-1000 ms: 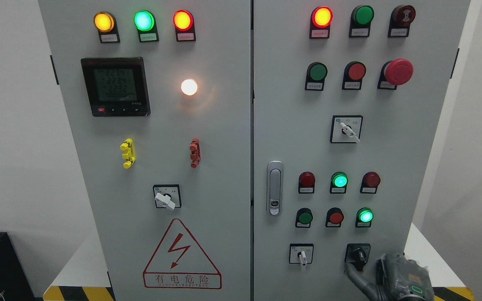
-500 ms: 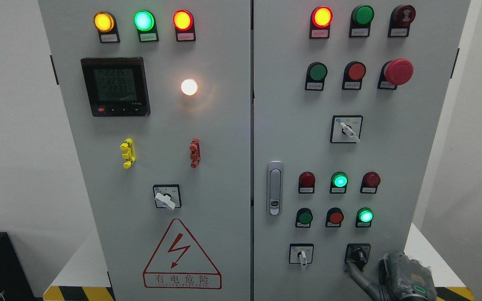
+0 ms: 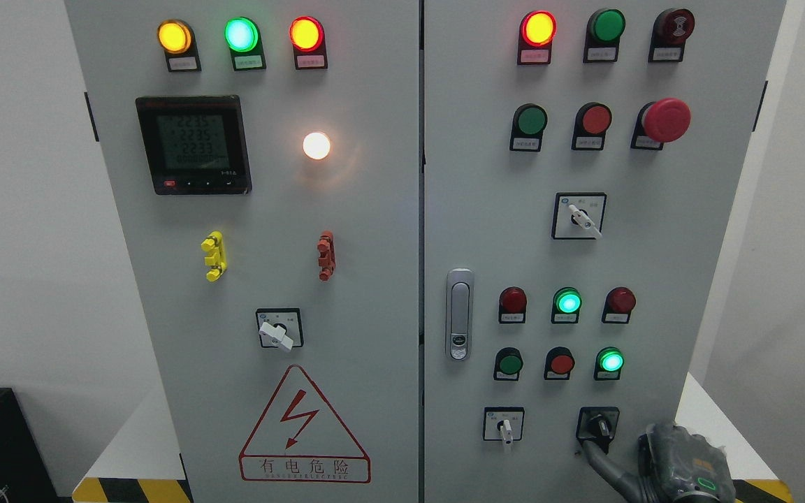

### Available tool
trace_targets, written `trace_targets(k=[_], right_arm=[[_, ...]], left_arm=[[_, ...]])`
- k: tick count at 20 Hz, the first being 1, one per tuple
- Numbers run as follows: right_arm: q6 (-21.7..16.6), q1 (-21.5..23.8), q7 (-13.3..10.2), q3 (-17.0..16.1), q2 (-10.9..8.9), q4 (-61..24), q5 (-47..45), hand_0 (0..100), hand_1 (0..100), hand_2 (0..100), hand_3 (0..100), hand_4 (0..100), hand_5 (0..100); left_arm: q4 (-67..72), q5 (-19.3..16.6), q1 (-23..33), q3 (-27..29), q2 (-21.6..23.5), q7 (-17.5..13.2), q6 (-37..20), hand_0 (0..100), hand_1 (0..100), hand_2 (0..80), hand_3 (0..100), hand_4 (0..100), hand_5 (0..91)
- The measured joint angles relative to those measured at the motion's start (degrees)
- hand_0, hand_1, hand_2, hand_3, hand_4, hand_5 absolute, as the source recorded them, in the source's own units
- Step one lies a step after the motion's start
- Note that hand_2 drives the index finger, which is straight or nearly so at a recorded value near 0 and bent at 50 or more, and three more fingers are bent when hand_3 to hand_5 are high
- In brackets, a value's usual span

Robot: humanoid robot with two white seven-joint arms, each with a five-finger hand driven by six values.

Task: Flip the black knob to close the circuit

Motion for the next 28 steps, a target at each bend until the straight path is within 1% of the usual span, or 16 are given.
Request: trace_targets(k=[12, 28], right_arm=[[-0.02, -0.45, 0.31, -1.07, -0.09, 0.31, -0.3, 0, 6, 86, 100, 91, 95], [-0.02, -0.84, 0.34, -1.51, -0.31, 0.49, -1.02, 0, 6, 86, 100, 91, 95]], left_arm=[[-0.01, 0.0, 0.0, 0.0, 0.0, 0.0, 0.0, 12, 56, 0.0, 0, 0, 0.0], [0.0, 0.0, 0.0, 0.0, 0.0, 0.0, -0.01, 12, 56, 0.0, 0, 0, 0.0]])
